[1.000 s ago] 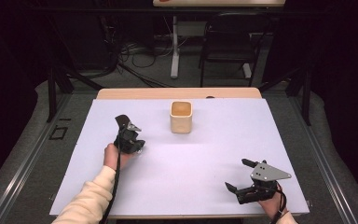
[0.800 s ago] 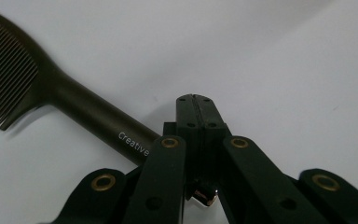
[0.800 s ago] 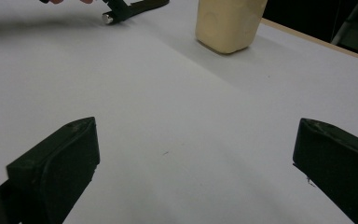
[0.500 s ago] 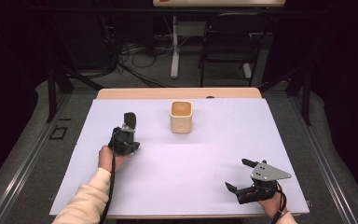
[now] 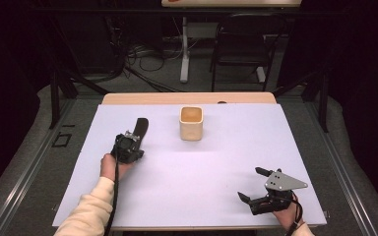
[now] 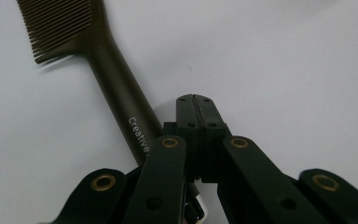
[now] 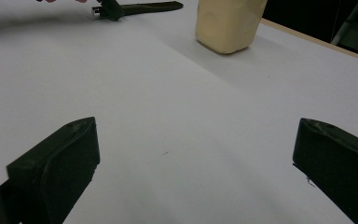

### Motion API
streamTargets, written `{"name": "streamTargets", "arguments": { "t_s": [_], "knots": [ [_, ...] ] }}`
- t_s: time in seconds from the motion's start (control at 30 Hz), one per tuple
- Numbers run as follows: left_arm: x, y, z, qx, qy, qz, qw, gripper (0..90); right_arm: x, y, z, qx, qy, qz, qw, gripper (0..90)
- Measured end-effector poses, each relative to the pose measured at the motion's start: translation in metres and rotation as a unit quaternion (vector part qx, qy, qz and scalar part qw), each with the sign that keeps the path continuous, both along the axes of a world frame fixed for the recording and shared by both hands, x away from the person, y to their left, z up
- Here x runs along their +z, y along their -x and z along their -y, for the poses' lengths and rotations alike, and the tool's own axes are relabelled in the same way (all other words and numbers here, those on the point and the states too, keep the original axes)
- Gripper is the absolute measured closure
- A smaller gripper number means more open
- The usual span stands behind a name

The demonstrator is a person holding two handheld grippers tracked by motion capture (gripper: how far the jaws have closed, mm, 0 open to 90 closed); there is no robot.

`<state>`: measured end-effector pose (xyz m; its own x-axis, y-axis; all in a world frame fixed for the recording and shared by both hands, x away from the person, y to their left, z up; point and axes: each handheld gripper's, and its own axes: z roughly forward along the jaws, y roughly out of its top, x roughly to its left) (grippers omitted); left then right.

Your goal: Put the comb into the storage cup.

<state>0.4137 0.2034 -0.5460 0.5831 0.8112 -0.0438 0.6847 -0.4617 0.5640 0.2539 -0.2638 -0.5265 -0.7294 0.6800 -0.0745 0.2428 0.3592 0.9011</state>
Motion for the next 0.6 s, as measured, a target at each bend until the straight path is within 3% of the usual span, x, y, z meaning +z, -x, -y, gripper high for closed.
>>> {"name": "streamTargets", "arguments": {
  "t_s": [0.6],
  "knots": [
    [0.001, -0.003, -0.011, 0.012, -0.001, 0.002, 0.9999, 90.0, 0.0, 0.0, 0.0, -0.001, 0.0, -0.001, 1.0, 0.2]
  ]
}}
